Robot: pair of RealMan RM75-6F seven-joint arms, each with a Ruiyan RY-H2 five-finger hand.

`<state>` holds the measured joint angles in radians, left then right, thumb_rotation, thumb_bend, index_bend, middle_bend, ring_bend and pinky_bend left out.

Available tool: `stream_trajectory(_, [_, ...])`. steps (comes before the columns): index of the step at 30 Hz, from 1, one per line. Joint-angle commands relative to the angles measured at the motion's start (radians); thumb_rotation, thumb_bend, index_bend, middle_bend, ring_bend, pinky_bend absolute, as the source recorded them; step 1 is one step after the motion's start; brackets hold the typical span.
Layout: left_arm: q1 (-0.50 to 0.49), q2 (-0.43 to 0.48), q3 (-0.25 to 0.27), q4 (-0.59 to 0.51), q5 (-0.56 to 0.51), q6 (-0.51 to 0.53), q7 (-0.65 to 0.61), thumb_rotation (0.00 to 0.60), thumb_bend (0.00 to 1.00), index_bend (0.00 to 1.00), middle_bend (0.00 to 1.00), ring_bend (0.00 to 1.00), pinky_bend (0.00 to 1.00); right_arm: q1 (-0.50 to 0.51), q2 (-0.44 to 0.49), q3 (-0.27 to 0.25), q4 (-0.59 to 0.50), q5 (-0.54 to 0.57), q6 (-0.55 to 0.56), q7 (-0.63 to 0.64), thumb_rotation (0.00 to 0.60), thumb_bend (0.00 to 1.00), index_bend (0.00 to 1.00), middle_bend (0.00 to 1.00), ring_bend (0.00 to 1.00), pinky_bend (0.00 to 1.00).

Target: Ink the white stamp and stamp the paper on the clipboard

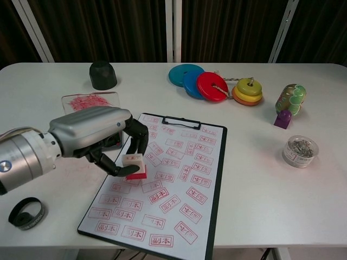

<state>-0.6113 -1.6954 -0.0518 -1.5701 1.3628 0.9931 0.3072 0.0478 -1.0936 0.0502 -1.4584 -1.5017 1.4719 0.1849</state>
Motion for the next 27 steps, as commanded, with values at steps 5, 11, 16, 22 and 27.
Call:
stream_trajectory(5, [-0.032, -0.030, -0.041, 0.035, -0.057, -0.032, 0.023, 0.600, 0.43, 0.70, 0.72, 1.00, 1.00, -0.003, 0.002, 0.003, 0.005, 0.005, 0.002, 0.009, 0.600, 0.32, 0.00, 0.00, 0.00, 0.00])
stream_trajectory(11, [-0.043, -0.033, -0.047, 0.041, -0.078, -0.043, 0.023, 0.600, 0.43, 0.70, 0.72, 1.00, 1.00, -0.001, 0.002, 0.004, 0.008, 0.007, -0.001, 0.012, 0.600, 0.32, 0.00, 0.00, 0.00, 0.00])
stream_trajectory(16, [-0.050, -0.040, -0.048, 0.049, -0.090, -0.048, 0.021, 0.600, 0.43, 0.70, 0.72, 1.00, 1.00, -0.002, 0.000, 0.003, 0.011, 0.008, -0.003, 0.014, 0.600, 0.32, 0.00, 0.00, 0.00, 0.00])
stream_trajectory(22, [-0.053, -0.048, -0.044, 0.061, -0.096, -0.046, 0.017, 0.600, 0.43, 0.70, 0.72, 1.00, 1.00, -0.003, 0.000, 0.004, 0.014, 0.010, -0.003, 0.015, 0.600, 0.32, 0.00, 0.00, 0.00, 0.00])
stream_trajectory(27, [-0.055, -0.053, -0.043, 0.075, -0.106, -0.049, 0.011, 0.600, 0.43, 0.70, 0.72, 1.00, 1.00, -0.004, 0.002, 0.004, 0.012, 0.009, 0.000, 0.017, 0.600, 0.32, 0.00, 0.00, 0.00, 0.00])
